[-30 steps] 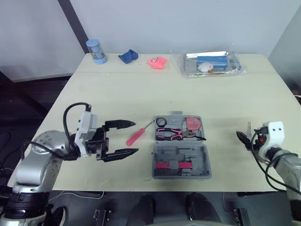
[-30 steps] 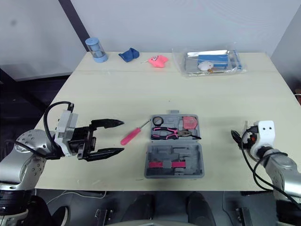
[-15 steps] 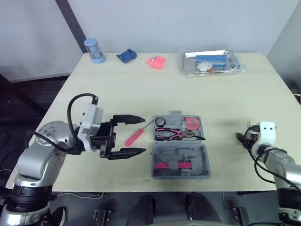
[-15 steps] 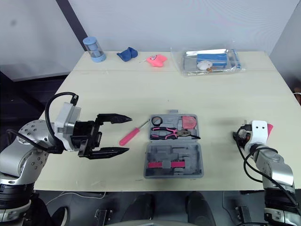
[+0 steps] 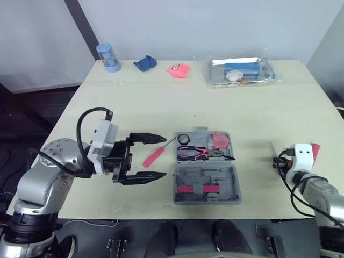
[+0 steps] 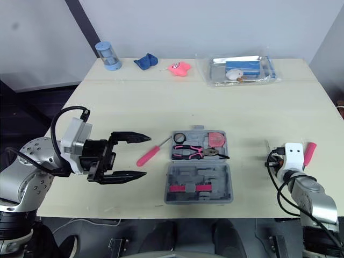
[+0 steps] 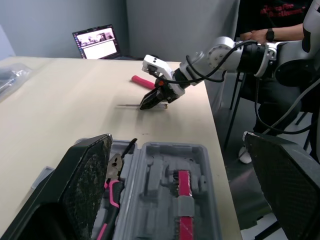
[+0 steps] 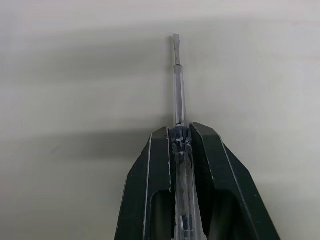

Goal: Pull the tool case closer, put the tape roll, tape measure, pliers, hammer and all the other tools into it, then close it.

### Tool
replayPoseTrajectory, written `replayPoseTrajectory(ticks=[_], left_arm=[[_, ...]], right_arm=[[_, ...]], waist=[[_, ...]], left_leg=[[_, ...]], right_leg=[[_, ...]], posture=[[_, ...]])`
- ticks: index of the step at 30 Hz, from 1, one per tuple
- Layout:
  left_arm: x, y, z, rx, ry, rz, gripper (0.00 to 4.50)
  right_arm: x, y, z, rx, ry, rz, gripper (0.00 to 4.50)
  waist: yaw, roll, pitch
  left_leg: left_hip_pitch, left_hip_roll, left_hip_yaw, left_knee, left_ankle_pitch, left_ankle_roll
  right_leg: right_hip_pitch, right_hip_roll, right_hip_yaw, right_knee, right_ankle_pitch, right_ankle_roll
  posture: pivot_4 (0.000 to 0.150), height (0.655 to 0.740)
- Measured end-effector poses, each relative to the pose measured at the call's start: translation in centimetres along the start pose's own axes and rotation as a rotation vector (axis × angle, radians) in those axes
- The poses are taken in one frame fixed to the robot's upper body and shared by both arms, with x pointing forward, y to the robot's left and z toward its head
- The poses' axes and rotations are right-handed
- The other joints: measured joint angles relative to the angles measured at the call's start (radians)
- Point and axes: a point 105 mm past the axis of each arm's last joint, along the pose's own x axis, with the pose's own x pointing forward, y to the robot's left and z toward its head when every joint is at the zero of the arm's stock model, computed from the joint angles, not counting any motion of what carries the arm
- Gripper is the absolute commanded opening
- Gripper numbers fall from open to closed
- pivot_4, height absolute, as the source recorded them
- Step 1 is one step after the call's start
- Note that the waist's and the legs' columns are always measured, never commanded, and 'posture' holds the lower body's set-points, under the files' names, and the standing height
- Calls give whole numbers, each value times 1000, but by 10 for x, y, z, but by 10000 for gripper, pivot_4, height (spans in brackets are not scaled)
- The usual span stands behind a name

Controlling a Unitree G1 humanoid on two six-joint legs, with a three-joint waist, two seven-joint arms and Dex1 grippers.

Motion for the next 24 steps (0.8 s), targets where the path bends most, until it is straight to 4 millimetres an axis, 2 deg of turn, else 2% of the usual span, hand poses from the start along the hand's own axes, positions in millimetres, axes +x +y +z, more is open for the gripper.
replayPoseTrajectory(ticks=[1, 3, 6, 11, 21, 23, 24], left_arm=[[0, -1, -1, -3, 3, -4, 45000], [-1, -3, -2, -14, 7, -16, 45000], [0, -6, -1, -10, 9, -34, 45000], [2, -12, 1, -2, 15, -71, 45000], [1, -14, 0, -12, 21, -92, 45000], [1, -14, 0, -13, 21, -94, 45000], [1, -14, 0, -13, 21, -94, 45000]], right_arm=[[-4, 4, -2, -3, 2, 12, 11], [-18, 24, -14, 5, 35, 69, 11], [-25, 39, -26, 22, 73, 106, 11], [-29, 49, -33, 40, 77, 108, 11], [-28, 51, -35, 66, 52, 80, 11], [-29, 51, -37, 70, 51, 84, 10259], [-29, 51, -37, 71, 51, 86, 13175]], waist=[[0, 0, 0], [1, 0, 0], [0, 0, 0], [0, 0, 0], [0, 0, 0], [0, 0, 0], [0, 0, 0]], left_leg=[[0, 0, -1, 0, 0, 0], [-1, 0, -1, 0, 0, 0], [-1, 0, 0, 0, 0, 0], [0, 0, -1, 0, 0, 0], [0, 0, -1, 0, 0, 0], [0, 0, -1, 0, 0, 0], [0, 0, -1, 0, 0, 0]], right_leg=[[0, 0, 0, 0, 0, 0], [0, 0, -1, 0, 0, 0], [0, 0, 0, 0, 0, 0], [0, 0, 0, 0, 0, 0], [0, 0, 0, 0, 0, 0], [0, 0, 0, 0, 0, 0], [0, 0, 0, 0, 0, 0]], posture=[[1500, 7400], [1500, 7400], [1500, 7400], [1500, 7400], [1500, 7400], [1500, 7400], [1500, 7400]])
